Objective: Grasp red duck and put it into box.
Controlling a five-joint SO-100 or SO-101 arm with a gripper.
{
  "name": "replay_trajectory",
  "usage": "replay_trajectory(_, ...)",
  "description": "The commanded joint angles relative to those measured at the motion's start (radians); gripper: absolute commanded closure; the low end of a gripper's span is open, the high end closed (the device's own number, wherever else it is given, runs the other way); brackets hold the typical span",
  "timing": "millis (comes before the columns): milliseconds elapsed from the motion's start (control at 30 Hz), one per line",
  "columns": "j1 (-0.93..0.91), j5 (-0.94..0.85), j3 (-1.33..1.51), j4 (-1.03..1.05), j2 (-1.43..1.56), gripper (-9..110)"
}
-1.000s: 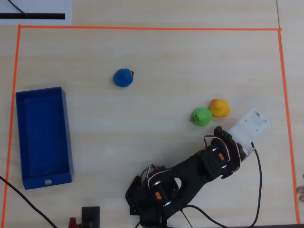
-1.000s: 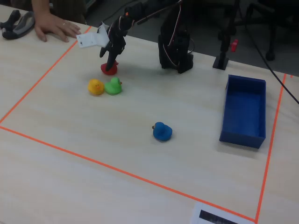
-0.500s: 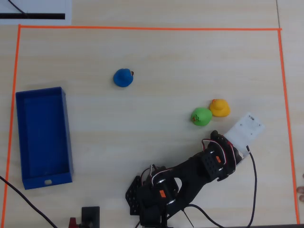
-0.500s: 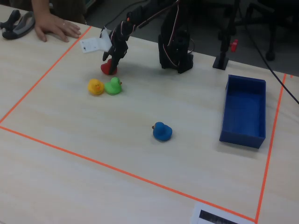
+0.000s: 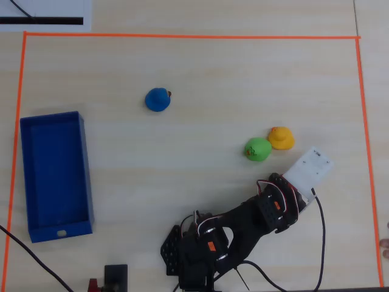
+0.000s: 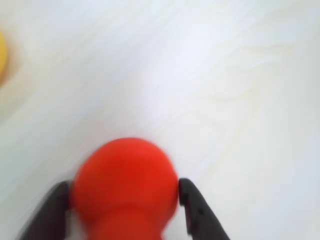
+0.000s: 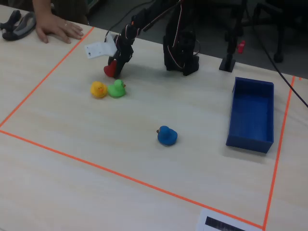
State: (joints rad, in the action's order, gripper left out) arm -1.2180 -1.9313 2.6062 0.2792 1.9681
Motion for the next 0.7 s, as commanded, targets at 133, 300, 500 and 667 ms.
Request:
replay_trajectory(133,-0.014,-0.064,0.012,0.018,0.002,101)
replay_trajectory(300,-0.008,-0.054,-0.006,0.061,0.006,101)
replay_trajectory(500,0.060,0.144,-0.092,0.153,0.095,101)
replay_trajectory(667,0.242,0.509,-0.331,0.446,0.308,101)
